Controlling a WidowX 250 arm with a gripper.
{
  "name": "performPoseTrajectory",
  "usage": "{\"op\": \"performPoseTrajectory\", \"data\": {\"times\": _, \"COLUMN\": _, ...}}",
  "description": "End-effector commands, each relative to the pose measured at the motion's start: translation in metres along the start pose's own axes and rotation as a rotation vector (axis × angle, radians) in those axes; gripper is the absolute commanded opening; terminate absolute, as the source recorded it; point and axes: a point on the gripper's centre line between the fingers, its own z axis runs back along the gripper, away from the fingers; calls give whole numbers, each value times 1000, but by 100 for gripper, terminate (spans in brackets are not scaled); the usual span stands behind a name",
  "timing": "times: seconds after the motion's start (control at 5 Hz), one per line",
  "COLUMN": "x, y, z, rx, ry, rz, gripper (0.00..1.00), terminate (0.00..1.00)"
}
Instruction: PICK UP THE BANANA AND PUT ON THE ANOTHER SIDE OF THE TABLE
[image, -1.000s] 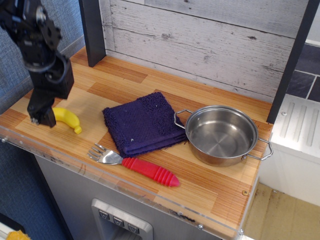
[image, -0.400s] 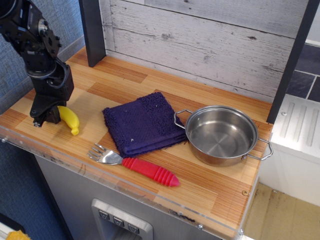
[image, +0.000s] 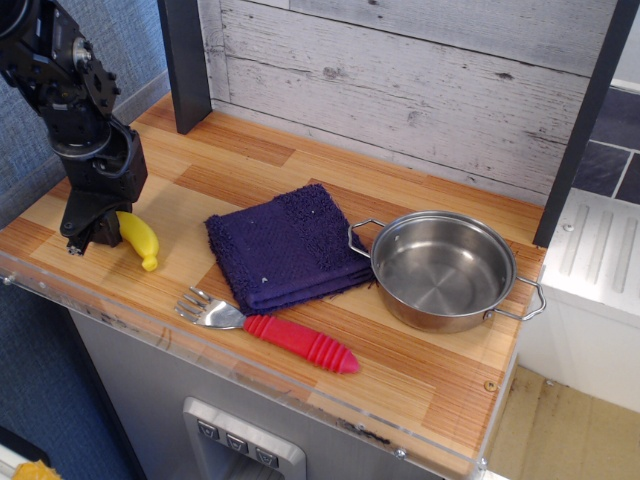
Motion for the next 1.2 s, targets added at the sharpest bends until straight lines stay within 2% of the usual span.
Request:
{"op": "performPoseTrajectory", "data": {"times": 0.0, "x": -3, "y": 16, "z": 42, "rx": 82, "ry": -35, "rz": 39, "gripper": 0, "terminate": 0}}
{"op": "performPoseTrajectory", "data": {"times": 0.4, "x": 14, "y": 53, "z": 73, "rx": 126, "ry": -86, "rz": 82, "gripper": 0, "terminate": 0}}
{"op": "performPoseTrajectory", "data": {"times": 0.6, "x": 21, "y": 75, "z": 78, "rx": 128, "ry": -96, "rz": 99, "gripper": 0, "terminate": 0}}
{"op": "performPoseTrajectory", "data": {"times": 0.8, "x": 33, "y": 94, "z": 78, "rx": 124, "ry": -101, "rz": 100, "gripper": 0, "terminate": 0}}
{"op": "performPoseTrajectory", "data": {"times": 1.0, "x": 44, "y": 108, "z": 66, "rx": 91, "ry": -97, "rz": 100, "gripper": 0, "terminate": 0}}
